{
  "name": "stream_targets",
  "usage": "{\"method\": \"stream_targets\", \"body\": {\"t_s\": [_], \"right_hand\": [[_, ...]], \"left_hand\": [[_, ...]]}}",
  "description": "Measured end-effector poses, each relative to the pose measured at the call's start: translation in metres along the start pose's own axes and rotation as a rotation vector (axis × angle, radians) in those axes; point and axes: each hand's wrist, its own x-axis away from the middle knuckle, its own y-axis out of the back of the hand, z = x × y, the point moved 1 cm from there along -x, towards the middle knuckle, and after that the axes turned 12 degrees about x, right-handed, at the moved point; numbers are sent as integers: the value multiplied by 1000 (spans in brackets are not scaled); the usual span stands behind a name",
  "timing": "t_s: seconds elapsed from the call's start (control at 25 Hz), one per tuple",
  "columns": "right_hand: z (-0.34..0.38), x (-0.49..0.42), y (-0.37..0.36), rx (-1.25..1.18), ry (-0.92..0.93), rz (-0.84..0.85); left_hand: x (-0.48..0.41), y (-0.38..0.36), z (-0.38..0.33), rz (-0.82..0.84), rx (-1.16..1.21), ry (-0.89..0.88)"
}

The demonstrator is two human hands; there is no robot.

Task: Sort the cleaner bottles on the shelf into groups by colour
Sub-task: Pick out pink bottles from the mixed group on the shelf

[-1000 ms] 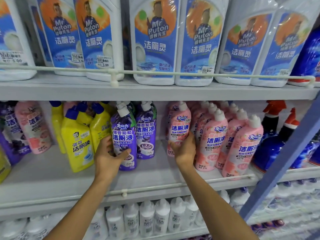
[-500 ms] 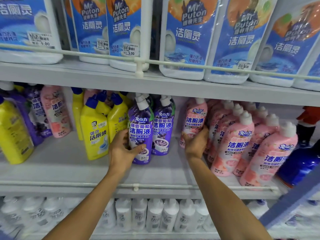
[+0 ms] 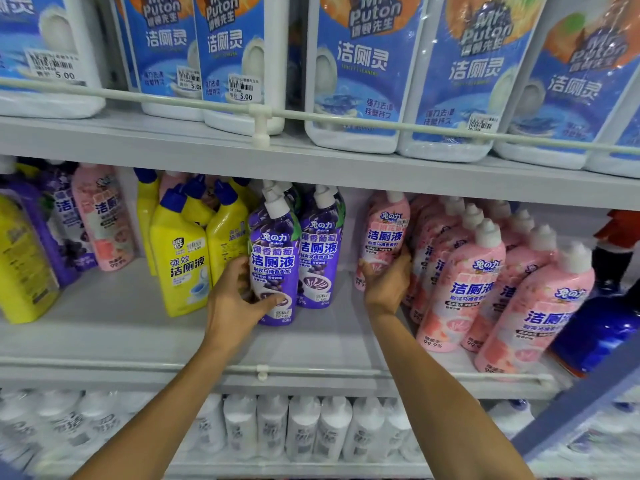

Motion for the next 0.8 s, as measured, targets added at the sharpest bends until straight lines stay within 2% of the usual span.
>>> {"method": "stream_targets", "body": {"t_s": [0.52, 0.8], "right_hand": [[-2, -4, 7, -129, -6, 36], [-5, 2, 22, -64, 37, 129]], "left_hand": [[4, -11, 3, -2, -49, 62], [3, 1, -5, 25, -85, 60]]}}
